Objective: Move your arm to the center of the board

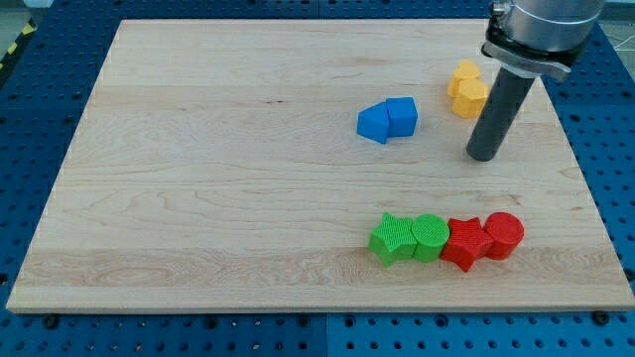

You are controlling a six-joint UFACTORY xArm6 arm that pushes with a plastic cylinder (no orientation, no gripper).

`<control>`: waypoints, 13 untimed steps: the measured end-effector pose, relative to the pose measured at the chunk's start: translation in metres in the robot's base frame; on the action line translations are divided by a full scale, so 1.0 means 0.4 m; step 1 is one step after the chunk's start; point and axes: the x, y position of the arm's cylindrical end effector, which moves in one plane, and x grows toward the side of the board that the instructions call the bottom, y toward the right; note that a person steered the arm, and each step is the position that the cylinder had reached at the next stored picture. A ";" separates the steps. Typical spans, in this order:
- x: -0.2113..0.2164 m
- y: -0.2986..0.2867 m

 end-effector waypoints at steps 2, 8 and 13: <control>0.039 -0.131; 0.031 -0.449; -0.036 -0.486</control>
